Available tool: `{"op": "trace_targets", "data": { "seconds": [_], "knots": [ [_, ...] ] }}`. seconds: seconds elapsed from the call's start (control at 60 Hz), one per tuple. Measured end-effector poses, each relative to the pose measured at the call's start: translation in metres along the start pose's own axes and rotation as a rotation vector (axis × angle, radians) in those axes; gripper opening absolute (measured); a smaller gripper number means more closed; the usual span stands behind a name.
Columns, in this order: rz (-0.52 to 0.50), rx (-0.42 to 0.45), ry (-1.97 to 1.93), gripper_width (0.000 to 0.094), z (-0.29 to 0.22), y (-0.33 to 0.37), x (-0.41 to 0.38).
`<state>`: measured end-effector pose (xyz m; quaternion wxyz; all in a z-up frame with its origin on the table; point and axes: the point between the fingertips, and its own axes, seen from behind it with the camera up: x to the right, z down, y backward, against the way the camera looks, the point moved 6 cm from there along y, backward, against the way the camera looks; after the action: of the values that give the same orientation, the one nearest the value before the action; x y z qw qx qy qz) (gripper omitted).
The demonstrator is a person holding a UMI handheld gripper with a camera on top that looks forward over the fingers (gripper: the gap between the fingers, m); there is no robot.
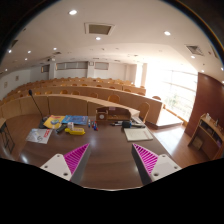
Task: Unplug charger
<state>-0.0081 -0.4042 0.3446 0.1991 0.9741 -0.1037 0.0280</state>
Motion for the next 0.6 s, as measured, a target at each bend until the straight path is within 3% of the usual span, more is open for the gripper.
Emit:
{"op": "trace_targets", "data": {
  "seconds": [0.333, 0.6],
  "knots": [
    [-0.014, -0.093, 0.021, 0.0848, 0.051, -0.053, -0.036],
    [-0.175, -0.154, 0.062, 0.0848, 0.094, -0.152, -0.168]
  ]
}}
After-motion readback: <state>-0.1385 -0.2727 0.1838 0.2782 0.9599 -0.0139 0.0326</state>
